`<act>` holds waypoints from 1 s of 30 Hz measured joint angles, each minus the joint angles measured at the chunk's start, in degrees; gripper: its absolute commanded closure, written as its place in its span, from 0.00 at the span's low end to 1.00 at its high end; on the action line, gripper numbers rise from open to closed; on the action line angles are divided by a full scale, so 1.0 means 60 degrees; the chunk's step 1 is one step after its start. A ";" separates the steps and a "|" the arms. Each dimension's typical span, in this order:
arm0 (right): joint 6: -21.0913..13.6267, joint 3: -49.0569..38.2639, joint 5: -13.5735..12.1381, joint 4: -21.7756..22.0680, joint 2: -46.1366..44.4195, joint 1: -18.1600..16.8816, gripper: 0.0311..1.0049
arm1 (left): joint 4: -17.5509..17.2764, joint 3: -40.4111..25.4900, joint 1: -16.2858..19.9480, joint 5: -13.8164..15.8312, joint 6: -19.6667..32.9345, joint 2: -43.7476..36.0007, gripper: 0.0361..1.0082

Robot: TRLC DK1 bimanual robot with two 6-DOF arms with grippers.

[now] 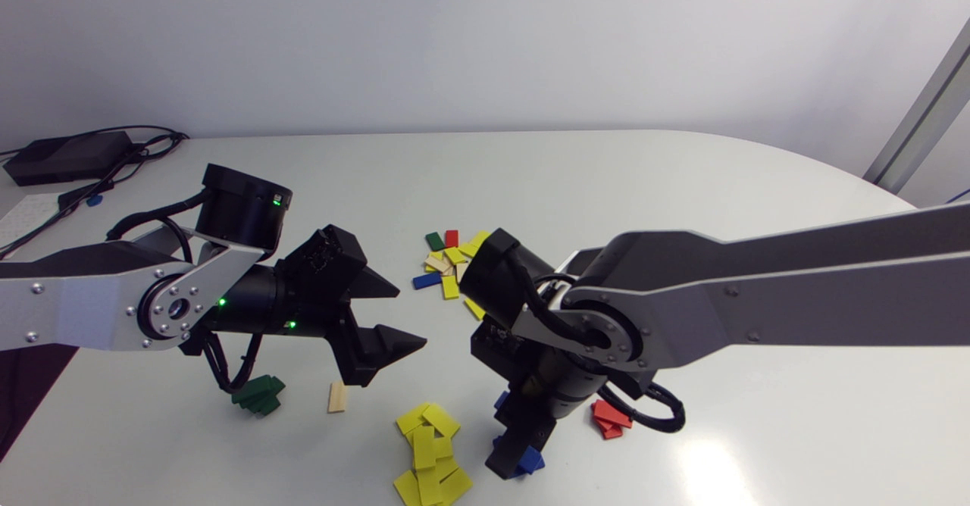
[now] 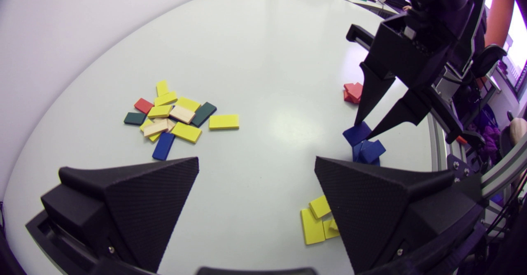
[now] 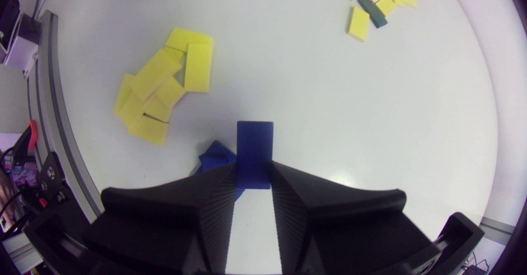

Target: Take domino bricks one by one from the mixed stack on the table and place each onto the existing stack of the same color.

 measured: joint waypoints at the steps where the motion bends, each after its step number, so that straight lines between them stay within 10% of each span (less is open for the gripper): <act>1: 0.0000 -0.0066 -0.0022 0.0000 0.0000 0.0047 0.90 | 0.0000 0.0000 -0.0018 0.0000 0.0000 -0.0004 0.00; 30: -0.0149 -0.0423 -0.0291 -0.0149 -0.0004 0.0492 0.85 | -0.0004 -0.0018 -0.0058 -0.0004 0.0000 -0.0171 0.00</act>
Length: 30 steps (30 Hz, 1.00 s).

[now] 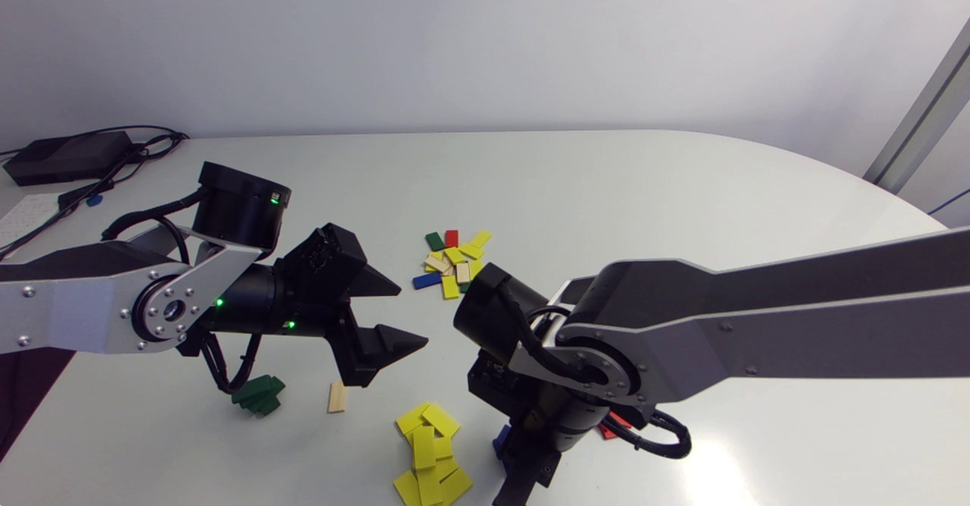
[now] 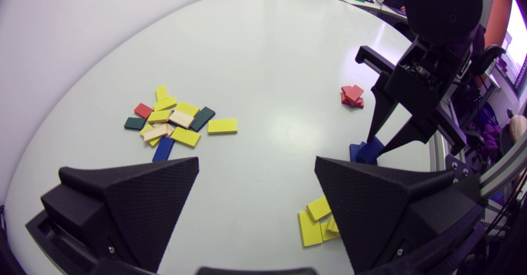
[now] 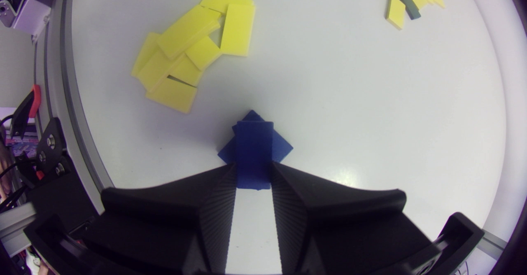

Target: Take domino bricks one by one from the mixed stack on the table and place each onto the existing stack of the same color.

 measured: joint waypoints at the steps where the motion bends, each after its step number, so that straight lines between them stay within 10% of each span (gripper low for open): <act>1: 0.0000 0.0000 0.0000 0.0000 0.0004 0.0007 0.85 | 0.0000 0.0000 0.0000 0.0004 0.0000 0.0000 0.00; 30: -0.0066 0.0000 -0.0029 0.0011 0.0171 0.0113 0.68 | -0.0004 -0.0066 0.0000 0.0000 0.0000 0.0000 0.00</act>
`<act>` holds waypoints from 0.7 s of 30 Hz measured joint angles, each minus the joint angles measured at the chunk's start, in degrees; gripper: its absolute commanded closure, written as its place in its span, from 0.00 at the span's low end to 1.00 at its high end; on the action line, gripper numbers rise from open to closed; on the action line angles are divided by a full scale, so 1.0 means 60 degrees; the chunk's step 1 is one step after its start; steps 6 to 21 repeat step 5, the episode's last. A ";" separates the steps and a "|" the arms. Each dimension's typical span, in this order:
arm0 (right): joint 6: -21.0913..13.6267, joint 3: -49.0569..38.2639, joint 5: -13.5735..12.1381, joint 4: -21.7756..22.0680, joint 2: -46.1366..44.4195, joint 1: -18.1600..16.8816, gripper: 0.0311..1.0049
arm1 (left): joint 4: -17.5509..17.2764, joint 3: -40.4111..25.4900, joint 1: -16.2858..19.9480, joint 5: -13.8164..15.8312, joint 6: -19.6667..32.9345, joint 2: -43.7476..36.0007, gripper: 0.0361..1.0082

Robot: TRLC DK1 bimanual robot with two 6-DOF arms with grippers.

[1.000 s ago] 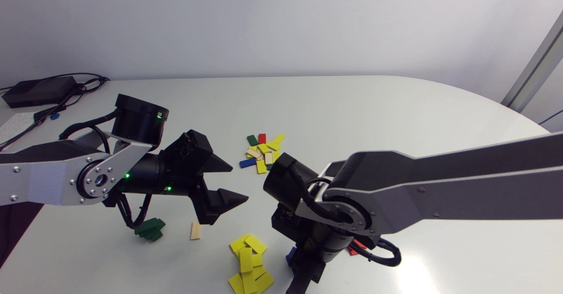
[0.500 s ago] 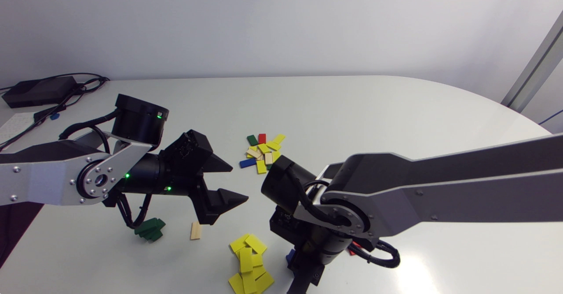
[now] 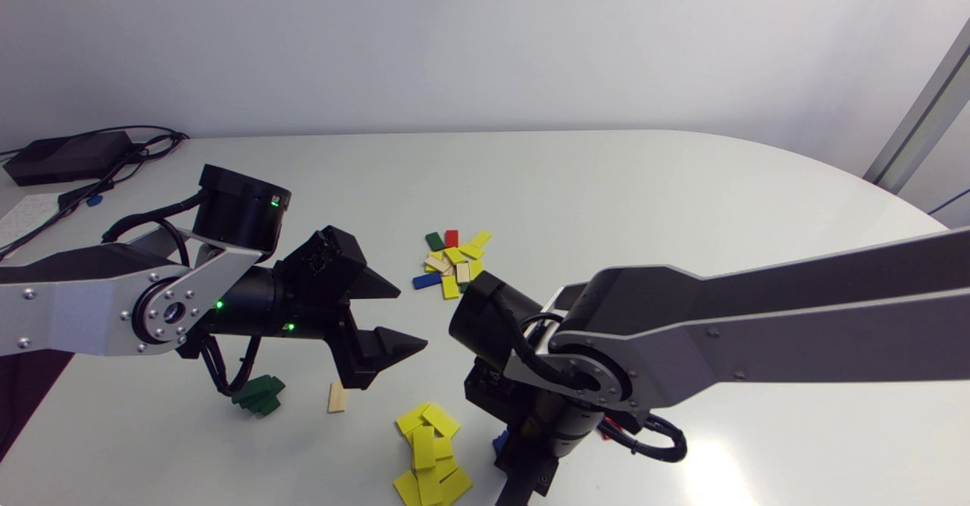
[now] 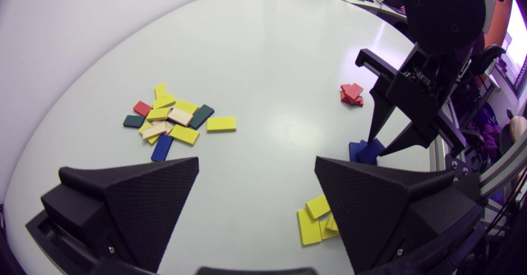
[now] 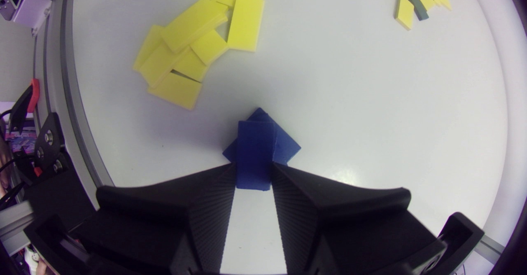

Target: Take domino bricks one by one from the mixed stack on the table and place each onto the existing stack of the same color.

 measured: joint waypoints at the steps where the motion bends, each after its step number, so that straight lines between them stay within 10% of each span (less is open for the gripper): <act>1: 0.0000 0.0000 0.0000 0.0000 0.0000 0.0000 0.64 | 0.0000 -0.0015 0.0000 0.0004 0.0000 0.0000 0.00; 21: 0.0000 0.0000 0.0000 0.0000 0.0000 0.0000 0.58 | -0.0004 -0.0058 0.0000 0.0004 0.0000 -0.0004 0.00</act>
